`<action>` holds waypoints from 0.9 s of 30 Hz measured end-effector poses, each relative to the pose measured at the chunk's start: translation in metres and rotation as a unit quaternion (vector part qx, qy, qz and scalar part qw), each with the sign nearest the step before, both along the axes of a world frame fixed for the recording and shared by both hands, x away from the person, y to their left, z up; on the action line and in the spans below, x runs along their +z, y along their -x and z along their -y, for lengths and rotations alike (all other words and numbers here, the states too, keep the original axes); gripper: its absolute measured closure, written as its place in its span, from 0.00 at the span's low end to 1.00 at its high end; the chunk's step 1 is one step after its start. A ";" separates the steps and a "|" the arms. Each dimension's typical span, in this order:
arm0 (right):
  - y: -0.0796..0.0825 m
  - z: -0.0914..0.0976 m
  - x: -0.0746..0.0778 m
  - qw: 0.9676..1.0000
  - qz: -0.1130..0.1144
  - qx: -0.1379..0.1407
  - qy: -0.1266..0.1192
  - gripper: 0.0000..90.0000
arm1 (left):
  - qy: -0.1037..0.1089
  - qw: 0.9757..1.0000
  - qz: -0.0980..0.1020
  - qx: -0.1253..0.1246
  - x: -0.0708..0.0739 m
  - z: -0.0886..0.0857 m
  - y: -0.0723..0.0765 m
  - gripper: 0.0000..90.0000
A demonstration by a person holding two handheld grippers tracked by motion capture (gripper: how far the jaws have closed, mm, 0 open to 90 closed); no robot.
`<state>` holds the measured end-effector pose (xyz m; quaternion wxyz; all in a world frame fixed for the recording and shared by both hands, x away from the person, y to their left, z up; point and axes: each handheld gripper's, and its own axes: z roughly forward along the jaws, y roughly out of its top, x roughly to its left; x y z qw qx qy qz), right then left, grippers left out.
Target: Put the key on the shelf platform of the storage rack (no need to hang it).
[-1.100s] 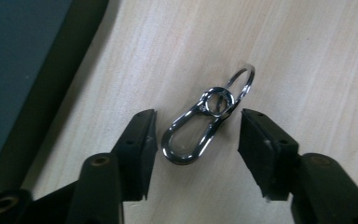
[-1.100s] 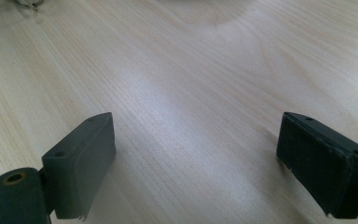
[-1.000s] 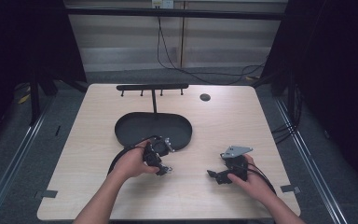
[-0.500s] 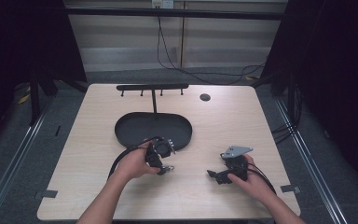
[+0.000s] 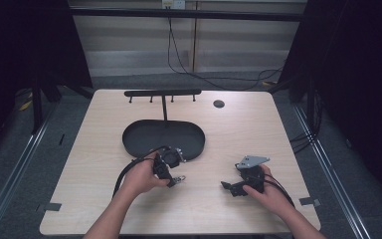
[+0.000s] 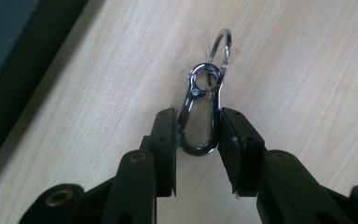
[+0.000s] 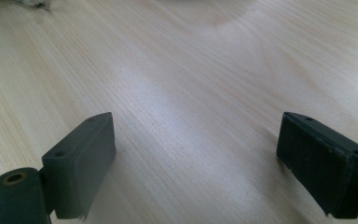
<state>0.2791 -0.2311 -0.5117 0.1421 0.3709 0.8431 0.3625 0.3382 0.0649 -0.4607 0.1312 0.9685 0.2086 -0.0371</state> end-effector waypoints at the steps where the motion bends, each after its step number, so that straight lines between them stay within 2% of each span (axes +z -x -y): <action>1: 0.000 0.000 0.000 1.000 0.000 0.000 0.000 0.12 | 0.002 1.000 0.000 0.002 0.002 -0.001 0.000 0.75; 12: 0.000 0.000 0.000 1.000 -0.001 -0.001 0.000 0.12 | 0.011 0.999 -0.014 0.028 0.022 -0.011 -0.007 0.75; 19: 0.000 0.000 0.000 1.000 -0.001 -0.001 0.000 0.12 | 0.008 0.999 -0.016 0.042 0.035 -0.015 -0.012 0.75; 23: 0.000 0.000 0.000 1.000 0.000 -0.001 0.000 0.12 | 0.010 0.998 -0.021 0.050 0.039 -0.016 -0.014 0.75; 27: 0.000 0.000 0.000 1.000 -0.001 0.000 0.000 0.12 | 0.010 0.998 -0.018 0.052 0.042 -0.017 -0.016 0.75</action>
